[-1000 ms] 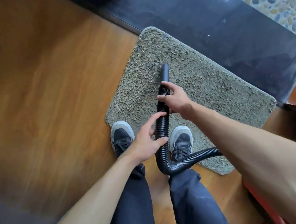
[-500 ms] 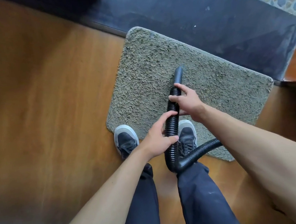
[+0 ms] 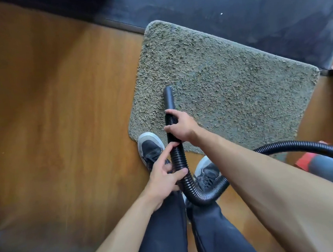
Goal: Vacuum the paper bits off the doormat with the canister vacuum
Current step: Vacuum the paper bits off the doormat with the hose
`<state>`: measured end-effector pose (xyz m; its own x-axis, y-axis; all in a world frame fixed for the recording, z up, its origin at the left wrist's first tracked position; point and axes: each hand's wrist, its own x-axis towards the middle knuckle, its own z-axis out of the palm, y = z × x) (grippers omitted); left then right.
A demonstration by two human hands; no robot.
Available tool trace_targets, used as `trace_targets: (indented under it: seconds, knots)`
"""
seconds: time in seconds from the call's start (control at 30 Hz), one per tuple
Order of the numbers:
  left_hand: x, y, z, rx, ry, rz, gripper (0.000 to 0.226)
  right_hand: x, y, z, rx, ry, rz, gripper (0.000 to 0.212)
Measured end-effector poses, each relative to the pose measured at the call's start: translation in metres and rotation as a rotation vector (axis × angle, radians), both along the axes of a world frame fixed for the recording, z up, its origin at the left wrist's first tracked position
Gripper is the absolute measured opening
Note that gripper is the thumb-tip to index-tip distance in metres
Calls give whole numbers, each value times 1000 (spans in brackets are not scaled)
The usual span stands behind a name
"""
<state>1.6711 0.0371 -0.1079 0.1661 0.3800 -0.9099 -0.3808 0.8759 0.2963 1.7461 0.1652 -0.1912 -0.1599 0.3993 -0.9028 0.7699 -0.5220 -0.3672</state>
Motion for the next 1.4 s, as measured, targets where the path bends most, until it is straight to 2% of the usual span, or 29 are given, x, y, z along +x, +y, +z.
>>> trace_targets:
  seconds: [0.23,0.4,0.53,0.67,1.1,1.4]
  knots:
    - [31,25,-5,129,14,-131,67,56,15,1,-30,14,-373,62]
    - [62,29,-5,154,-20,-279,65,110,8,15,-59,12,-577,58]
    - [91,10,-1,141,-53,-363,64,148,-16,27,-138,52,-644,57]
    - [117,-8,4,137,-59,-361,64,176,-35,29,-195,88,-689,58]
    - [172,31,-10,314,43,-576,65,245,-15,17,-126,139,-887,56]
    - [206,40,-11,315,-45,-687,64,275,-29,15,-79,140,-1179,54]
